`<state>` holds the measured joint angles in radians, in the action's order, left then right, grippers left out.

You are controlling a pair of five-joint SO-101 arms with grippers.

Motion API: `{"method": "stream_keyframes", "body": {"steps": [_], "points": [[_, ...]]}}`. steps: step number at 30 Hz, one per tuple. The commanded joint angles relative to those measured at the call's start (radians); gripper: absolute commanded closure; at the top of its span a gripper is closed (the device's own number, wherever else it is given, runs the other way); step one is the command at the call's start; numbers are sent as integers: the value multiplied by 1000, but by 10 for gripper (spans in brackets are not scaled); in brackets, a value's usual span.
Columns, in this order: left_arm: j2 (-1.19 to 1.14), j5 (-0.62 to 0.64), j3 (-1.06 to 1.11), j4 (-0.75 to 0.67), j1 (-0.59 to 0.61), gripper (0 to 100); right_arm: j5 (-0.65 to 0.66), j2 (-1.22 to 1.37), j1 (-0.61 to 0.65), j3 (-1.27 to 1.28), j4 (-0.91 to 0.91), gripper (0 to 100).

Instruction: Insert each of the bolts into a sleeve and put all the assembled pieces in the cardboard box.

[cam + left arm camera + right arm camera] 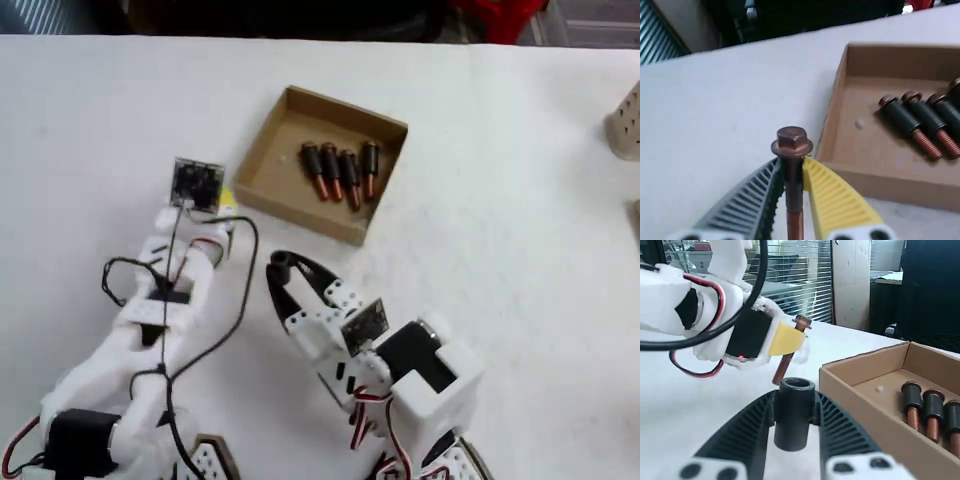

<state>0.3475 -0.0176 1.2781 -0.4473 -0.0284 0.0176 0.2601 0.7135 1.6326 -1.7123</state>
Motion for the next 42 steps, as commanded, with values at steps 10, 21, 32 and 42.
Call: {"method": "stream_keyframes", "body": {"steps": [10,21,32,42], "points": [[87,209,25,-405,-64,977,9,-4,7,5,-2,983],[487,354,94,-64,-200,978,9,-4,8,5,-2,983],[722,358,210,95,-315,978,9,-4,12,5,-2,983],[730,358,238,95,-352,978,9,-4,24,5,-5,983]]}}
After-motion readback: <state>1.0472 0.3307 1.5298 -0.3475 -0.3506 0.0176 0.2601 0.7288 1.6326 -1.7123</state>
